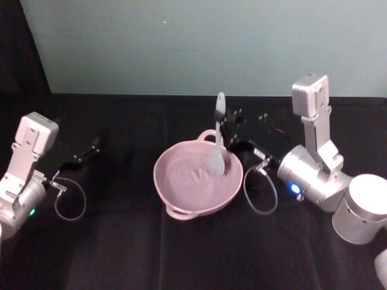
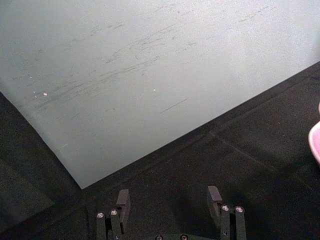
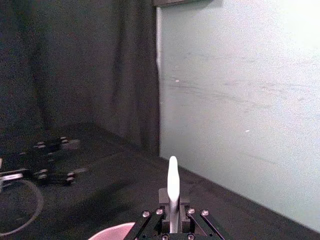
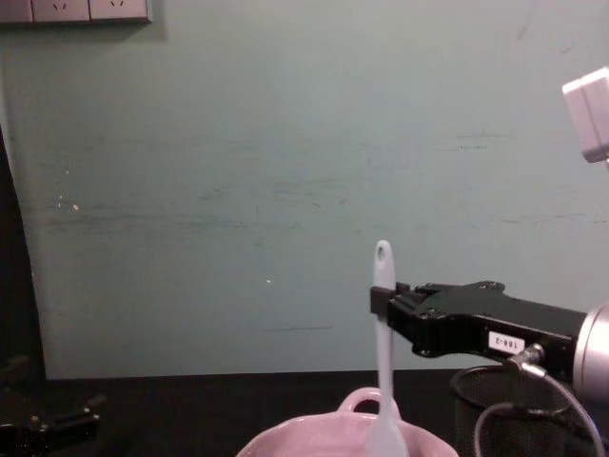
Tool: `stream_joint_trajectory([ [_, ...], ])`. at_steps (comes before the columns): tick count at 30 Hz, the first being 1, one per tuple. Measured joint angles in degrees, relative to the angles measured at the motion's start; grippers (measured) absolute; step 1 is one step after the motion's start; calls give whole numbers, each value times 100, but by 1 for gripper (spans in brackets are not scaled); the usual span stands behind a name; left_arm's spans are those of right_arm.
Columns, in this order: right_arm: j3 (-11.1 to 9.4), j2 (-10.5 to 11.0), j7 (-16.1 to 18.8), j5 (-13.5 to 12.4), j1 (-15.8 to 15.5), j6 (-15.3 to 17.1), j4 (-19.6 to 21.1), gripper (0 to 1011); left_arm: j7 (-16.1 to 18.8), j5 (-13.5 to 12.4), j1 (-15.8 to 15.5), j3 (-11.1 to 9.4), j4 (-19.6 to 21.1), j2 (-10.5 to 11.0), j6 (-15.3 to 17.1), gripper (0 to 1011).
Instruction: Use the one hand to pick up the spoon and stir the clear water in the bowl.
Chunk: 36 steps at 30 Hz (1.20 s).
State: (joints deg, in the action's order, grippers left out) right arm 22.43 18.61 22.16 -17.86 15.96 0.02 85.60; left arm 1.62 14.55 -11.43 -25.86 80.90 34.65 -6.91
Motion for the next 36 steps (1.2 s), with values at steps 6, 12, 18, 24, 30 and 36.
stream_joint_trajectory([
  [6, 98, 7, 163, -185, -234, 174, 340, 110, 0, 0, 0, 0, 0, 0, 0, 1011],
  [12, 280, -183, 202, -244, -151, 154, 273, 110, 0, 0, 0, 0, 0, 0, 0, 1011],
  [18, 360, -421, 136, -207, 108, -65, -129, 110, 0, 0, 0, 0, 0, 0, 0, 1011],
  [24, 321, -647, -72, 8, 389, -393, -683, 110, 0, 0, 0, 0, 0, 0, 0, 1011],
  [30, 158, -676, -206, 140, 469, -479, -849, 110, 0, 0, 0, 0, 0, 0, 0, 1011],
  [36, 24, -552, -237, 222, 377, -437, -699, 110, 0, 0, 0, 0, 0, 0, 0, 1011],
])
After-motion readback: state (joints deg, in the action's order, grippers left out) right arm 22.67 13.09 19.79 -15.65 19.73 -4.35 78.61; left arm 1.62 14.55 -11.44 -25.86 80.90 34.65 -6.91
